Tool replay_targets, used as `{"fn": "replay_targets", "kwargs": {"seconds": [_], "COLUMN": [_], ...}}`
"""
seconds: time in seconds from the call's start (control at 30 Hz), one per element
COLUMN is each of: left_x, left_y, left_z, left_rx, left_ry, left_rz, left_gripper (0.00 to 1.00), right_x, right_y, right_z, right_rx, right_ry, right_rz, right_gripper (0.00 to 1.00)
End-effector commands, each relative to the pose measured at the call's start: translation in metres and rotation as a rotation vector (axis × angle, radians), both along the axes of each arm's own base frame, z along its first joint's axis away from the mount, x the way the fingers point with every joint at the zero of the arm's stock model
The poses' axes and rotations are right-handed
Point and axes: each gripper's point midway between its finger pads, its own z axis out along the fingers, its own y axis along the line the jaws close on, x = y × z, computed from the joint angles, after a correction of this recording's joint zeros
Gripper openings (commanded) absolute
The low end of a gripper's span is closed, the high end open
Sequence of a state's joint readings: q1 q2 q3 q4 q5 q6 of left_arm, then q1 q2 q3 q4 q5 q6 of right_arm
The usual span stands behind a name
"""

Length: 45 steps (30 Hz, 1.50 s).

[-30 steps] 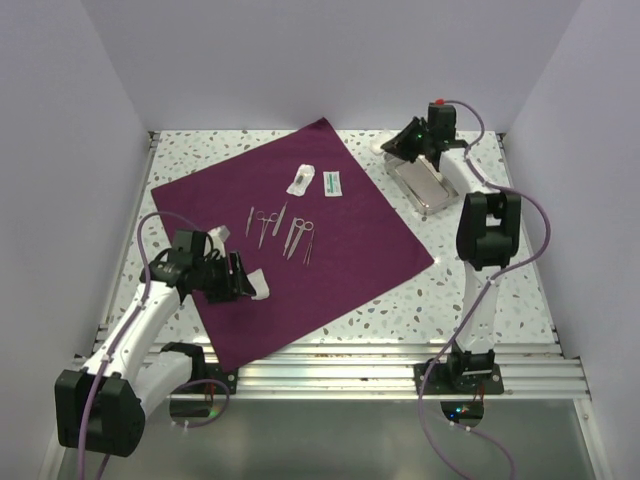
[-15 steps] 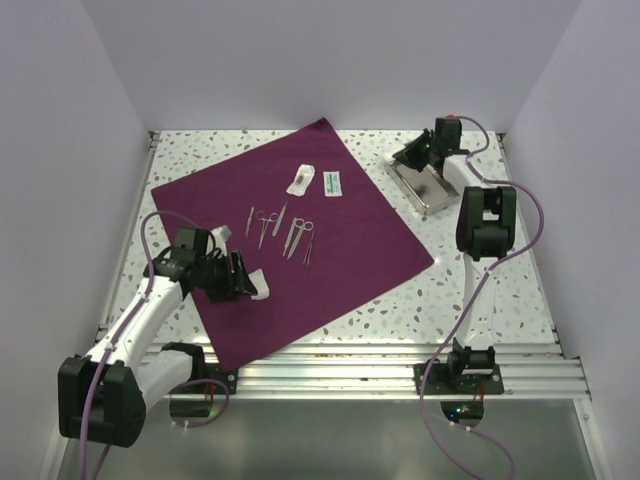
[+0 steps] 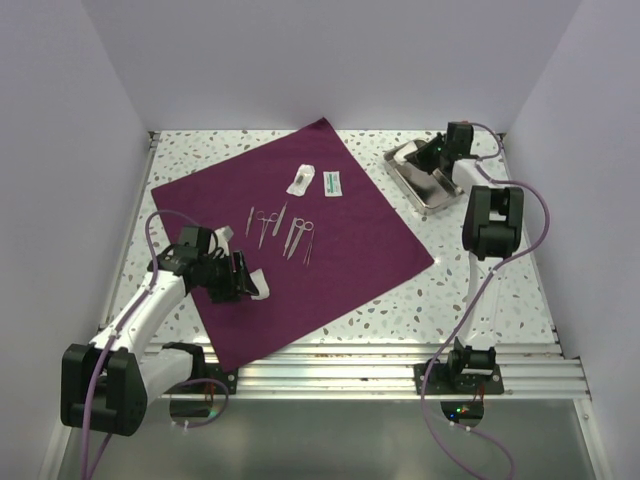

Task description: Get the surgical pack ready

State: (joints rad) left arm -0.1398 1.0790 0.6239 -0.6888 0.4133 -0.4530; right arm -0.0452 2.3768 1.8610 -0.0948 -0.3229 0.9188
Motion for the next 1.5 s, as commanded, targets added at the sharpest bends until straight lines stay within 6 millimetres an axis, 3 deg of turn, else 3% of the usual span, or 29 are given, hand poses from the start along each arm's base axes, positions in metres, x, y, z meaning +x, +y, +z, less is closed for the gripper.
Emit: {"fn": "replay_targets", "kwargs": {"seconds": [0.0,0.4,0.5,0.6,0.7,0.83,0.93,0.97,1.0,1.07,1.1,1.13,1.17,1.23,1.27,1.3,1.37,1.47], "left_x": [0.007,0.018,0.019,0.024,0.028,0.042,0.049,0.049,0.051,0.054,0.056,0.059,0.063,0.068,0.073,0.075,0.086,0.099], "left_y": [-0.004,-0.004,0.005,0.018,0.038,0.058,0.072,0.073,0.081,0.084,0.086,0.089,0.092,0.097,0.101,0.101,0.103,0.101], "left_z": [0.006,0.025,0.027,0.03,0.033,0.042,0.048,0.052,0.052,0.056,0.058,0.059,0.061,0.059,0.061,0.06,0.058,0.051], "left_rx": [-0.015,-0.013,0.032,0.105,0.221,0.319,0.378,0.38,0.415,0.419,0.417,0.419,0.431,0.447,0.464,0.468,0.472,0.448], "left_ry": [-0.038,-0.107,-0.106,-0.119,-0.106,-0.118,-0.117,-0.11,-0.109,-0.113,-0.118,-0.118,-0.127,-0.114,-0.119,-0.114,-0.124,-0.139], "left_rz": [-0.013,-0.01,0.019,0.061,0.103,0.145,0.169,0.17,0.192,0.223,0.237,0.256,0.277,0.295,0.313,0.315,0.31,0.286], "left_gripper": [0.61,0.62,0.63,0.66,0.68,0.7,0.71,0.71,0.71,0.71,0.72,0.73,0.73,0.72,0.71,0.7,0.65,0.6], "right_x": [0.009,0.007,0.007,0.004,0.001,-0.006,-0.024,-0.038,-0.046,-0.059,-0.076,-0.081,-0.09,-0.106,-0.112,-0.121,-0.132,-0.15], "right_y": [-0.003,0.002,0.0,-0.002,-0.007,-0.012,-0.011,-0.006,0.003,0.009,0.013,0.016,0.03,0.034,0.04,0.042,0.048,0.056], "right_z": [0.013,-0.014,-0.011,-0.011,0.002,0.02,0.023,0.02,0.033,0.035,0.019,0.028,0.028,0.023,0.044,0.041,0.067,0.082], "right_rx": [-0.001,0.033,0.019,-0.004,-0.043,-0.093,-0.087,-0.102,-0.098,-0.081,-0.063,-0.043,-0.044,-0.084,-0.118,-0.131,-0.174,-0.246], "right_ry": [-0.021,0.052,0.05,0.075,0.073,0.076,0.149,0.202,0.171,0.169,0.215,0.197,0.207,0.226,0.173,0.179,0.122,0.1], "right_rz": [-0.015,0.002,-0.002,0.004,0.005,0.006,0.005,0.018,0.029,0.015,0.015,0.019,0.049,0.071,0.092,0.102,0.135,0.185], "right_gripper": [0.0,0.03,0.12,0.34,0.49,0.59,0.63,0.63,0.64,0.65,0.66,0.66,0.67,0.67,0.67,0.67,0.67,0.67]}}
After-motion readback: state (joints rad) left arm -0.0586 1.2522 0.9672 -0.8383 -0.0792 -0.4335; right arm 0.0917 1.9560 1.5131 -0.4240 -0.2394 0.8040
